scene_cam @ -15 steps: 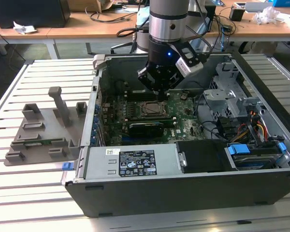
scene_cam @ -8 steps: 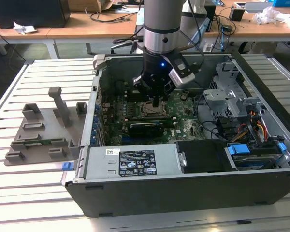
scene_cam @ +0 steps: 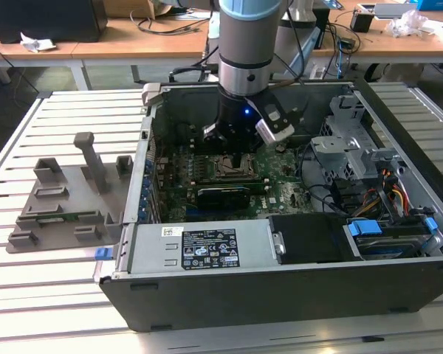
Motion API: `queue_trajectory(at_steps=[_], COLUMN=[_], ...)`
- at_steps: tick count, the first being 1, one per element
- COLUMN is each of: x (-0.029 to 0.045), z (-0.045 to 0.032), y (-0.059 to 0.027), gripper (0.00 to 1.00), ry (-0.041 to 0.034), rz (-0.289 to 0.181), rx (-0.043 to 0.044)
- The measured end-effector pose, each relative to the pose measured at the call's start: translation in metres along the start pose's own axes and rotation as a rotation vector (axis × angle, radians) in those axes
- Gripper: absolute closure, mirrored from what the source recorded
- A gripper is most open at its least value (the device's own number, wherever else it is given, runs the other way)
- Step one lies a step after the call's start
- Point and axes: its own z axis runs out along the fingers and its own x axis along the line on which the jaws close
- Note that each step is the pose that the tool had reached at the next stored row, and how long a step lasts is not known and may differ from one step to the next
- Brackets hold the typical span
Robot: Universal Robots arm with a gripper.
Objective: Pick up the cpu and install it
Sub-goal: 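Install the second cpu locking lever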
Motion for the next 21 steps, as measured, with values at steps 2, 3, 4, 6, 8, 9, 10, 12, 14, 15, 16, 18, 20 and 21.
queue_trajectory(at_steps=[2,3,4,6,8,9,10,12,14,15,16,18,20,21], x=[0.0009,0.0015,0.0018,0.0031,0.0089,0.0114,0.0135,0.0210,0.0256,0.0277,0.0297,0.0327,0.0331,0.0333], z=[0.0003,0.0016,0.0037,0.0075,0.0126,0.0143,0.0152,0.0191,0.0216,0.0228,0.0239,0.0264,0.0286,0.0295], y=[-0.0068,-0.0093,-0.0103,-0.0106,-0.0104,-0.0103,-0.0102,-0.0097,-0.0095,-0.0094,-0.0094,-0.0103,-0.0111,-0.0112], gripper=[0.89,0.89,0.89,0.89,0.89,0.89,0.89,0.89,0.89,0.89,0.89,0.89,0.89,0.89], ry=[-0.0007,-0.0010,-0.0015,-0.0016,-0.0022,-0.0023,-0.0024,-0.0031,-0.0032,-0.0033,-0.0033,-0.0037,-0.0046,-0.0050], rz=[0.000,0.000,0.000,0.000,0.000,0.000,0.000,0.000,0.000,0.000,0.000,0.000,-0.001,-0.001], rx=[-0.0079,-0.0119,-0.0154,-0.0187,-0.0247,-0.0262,-0.0281,-0.0345,-0.0368,-0.0377,-0.0387,-0.0423,-0.0526,-0.0565])
